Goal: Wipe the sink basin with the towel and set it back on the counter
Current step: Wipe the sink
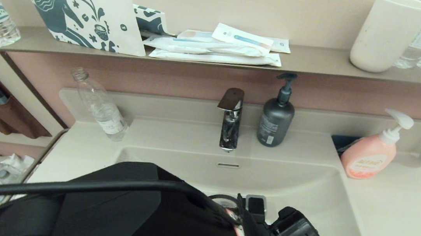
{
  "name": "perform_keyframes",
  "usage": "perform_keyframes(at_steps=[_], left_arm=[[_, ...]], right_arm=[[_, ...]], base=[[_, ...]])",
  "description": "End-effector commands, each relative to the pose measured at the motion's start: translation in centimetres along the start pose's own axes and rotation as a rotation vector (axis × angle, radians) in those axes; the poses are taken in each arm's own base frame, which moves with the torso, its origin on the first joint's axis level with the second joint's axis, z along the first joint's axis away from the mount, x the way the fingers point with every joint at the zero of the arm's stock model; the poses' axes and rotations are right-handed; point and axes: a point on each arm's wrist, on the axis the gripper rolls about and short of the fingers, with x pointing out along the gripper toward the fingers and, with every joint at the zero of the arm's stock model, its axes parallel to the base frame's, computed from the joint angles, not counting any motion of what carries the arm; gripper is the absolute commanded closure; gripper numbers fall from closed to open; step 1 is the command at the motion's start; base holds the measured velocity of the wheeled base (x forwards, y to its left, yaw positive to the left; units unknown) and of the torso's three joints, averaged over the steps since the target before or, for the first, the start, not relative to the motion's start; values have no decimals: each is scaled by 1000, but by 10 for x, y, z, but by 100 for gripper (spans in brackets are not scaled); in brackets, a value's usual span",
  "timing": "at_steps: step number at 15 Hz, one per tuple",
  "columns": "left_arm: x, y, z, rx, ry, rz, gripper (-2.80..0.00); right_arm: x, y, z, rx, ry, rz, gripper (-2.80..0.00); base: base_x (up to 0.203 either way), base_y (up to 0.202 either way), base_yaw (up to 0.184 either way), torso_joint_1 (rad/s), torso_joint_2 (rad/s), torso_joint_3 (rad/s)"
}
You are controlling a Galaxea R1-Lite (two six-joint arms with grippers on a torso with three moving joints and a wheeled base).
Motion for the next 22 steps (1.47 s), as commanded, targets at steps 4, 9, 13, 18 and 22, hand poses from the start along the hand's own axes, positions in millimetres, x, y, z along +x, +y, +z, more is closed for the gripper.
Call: perform_keyframes(at_steps=[4, 9, 13, 18, 22], left_arm=[[9, -13, 13, -14, -72, -67, 0], [-21, 7, 23, 55, -45, 57, 0], [-39, 31, 17, 165, -84, 206, 0], [-39, 75, 4, 277, 12, 410, 0], [-27, 128, 11, 352, 70, 583, 0]], right_arm=[[0, 0, 0, 0, 1, 0, 0], [0, 0, 0, 0, 1, 0, 0], [0, 0, 0, 0, 1, 0, 0], [0, 0, 0, -1, 2, 0, 0], [0, 0, 0, 0, 1, 0, 0]], base=[[0, 0, 0, 0, 0, 0], [0, 0, 0, 0, 0, 0], [0, 0, 0, 0, 0, 0], [0, 0, 0, 0, 0, 0], [0, 0, 0, 0, 0, 0]])
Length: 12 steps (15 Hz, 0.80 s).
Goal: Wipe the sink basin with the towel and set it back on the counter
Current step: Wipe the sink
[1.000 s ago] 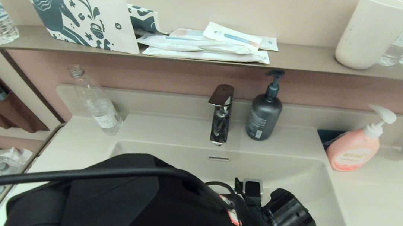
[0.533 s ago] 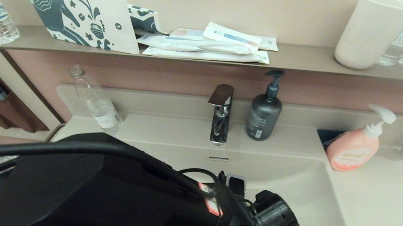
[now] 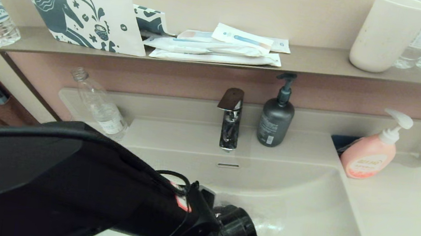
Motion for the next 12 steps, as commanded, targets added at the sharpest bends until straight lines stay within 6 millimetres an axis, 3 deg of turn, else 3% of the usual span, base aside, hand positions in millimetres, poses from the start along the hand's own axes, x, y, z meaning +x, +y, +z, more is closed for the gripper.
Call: perform_keyframes(at_steps=[1, 3, 6, 10, 12], left_arm=[[18, 23, 6, -11, 16, 73, 0], [39, 34, 19, -10, 0, 112, 0], [67, 33, 39, -69, -91, 103, 0], [82, 19, 50, -166, -240, 50, 0], [79, 10, 51, -181, -283, 20, 0]], right_arm=[[0, 0, 0, 0, 0, 0, 0], [0, 0, 0, -1, 2, 0, 0], [0, 0, 0, 0, 0, 0, 0], [0, 0, 0, 0, 1, 0, 0], [0, 0, 0, 0, 0, 0, 0]], base=[[0, 0, 0, 0, 0, 0], [0, 0, 0, 0, 0, 0], [0, 0, 0, 0, 0, 0], [0, 0, 0, 0, 0, 0], [0, 0, 0, 0, 0, 0]])
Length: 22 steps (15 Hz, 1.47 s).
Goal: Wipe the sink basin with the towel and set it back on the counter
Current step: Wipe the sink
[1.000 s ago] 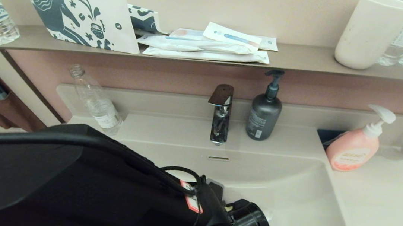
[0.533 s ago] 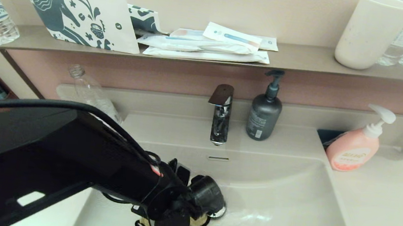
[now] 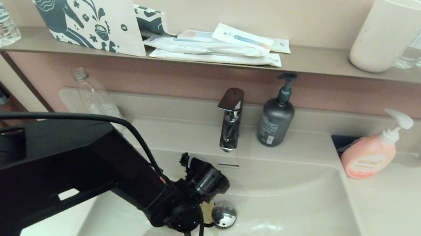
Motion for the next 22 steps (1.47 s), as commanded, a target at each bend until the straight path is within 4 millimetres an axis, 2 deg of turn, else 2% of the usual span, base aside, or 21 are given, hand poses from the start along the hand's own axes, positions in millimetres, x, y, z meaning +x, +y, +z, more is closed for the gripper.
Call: perform_keyframes(at_steps=[1, 8, 13, 17, 19, 22], left_arm=[[-4, -13, -1, -30, -37, -52, 0], [-23, -45, 16, -225, -109, -167, 0], [-17, -76, 7, -244, -104, -192, 0], [-39, -97, 11, -248, -144, -255, 0], [-54, -106, 3, -247, -142, -288, 0], [-68, -106, -19, -247, -46, -270, 0]], right_arm=[[0, 0, 0, 0, 1, 0, 0], [0, 0, 0, 0, 1, 0, 0], [0, 0, 0, 0, 1, 0, 0], [0, 0, 0, -1, 2, 0, 0], [0, 0, 0, 0, 1, 0, 0], [0, 0, 0, 0, 1, -1, 0]], base=[[0, 0, 0, 0, 0, 0], [0, 0, 0, 0, 0, 0], [0, 0, 0, 0, 0, 0], [0, 0, 0, 0, 0, 0], [0, 0, 0, 0, 0, 0], [0, 0, 0, 0, 0, 0]])
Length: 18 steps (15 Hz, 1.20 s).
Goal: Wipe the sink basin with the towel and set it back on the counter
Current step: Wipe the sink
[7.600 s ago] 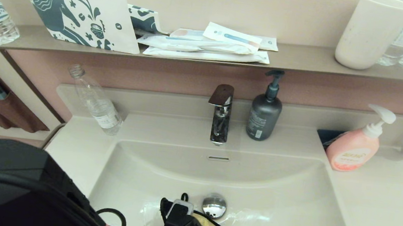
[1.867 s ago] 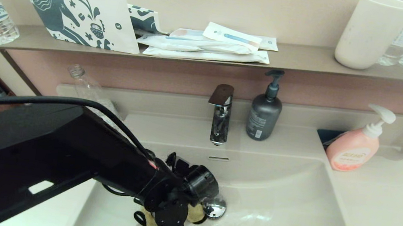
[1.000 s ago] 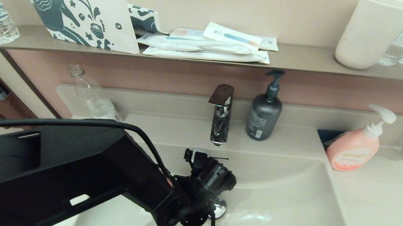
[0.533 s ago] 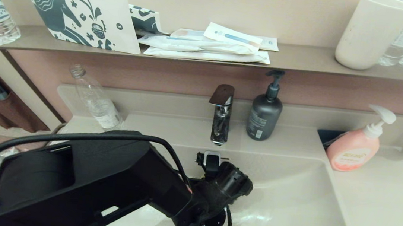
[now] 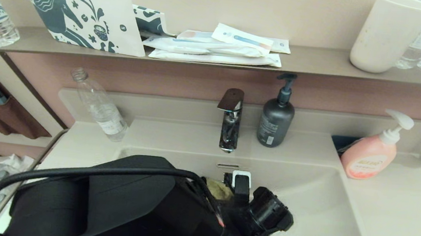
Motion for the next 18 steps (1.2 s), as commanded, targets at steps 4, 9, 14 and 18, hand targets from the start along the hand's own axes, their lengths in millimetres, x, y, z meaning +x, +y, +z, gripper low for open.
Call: perform_keyframes(at_steps=[4, 9, 14, 18], left_arm=[[-41, 27, -29, 19, 269, 30, 0], [-59, 64, -47, 83, 385, 77, 0], [-72, 129, -62, 210, 470, 194, 0], [-66, 171, -57, 335, 496, 291, 0]], right_arm=[[0, 0, 0, -1, 3, 1, 0], [0, 0, 0, 0, 1, 1, 0], [0, 0, 0, 0, 2, 1, 0], [0, 0, 0, 0, 1, 1, 0]], base=[[0, 0, 0, 0, 0, 0], [0, 0, 0, 0, 0, 0], [0, 0, 0, 0, 0, 0], [0, 0, 0, 0, 0, 0]])
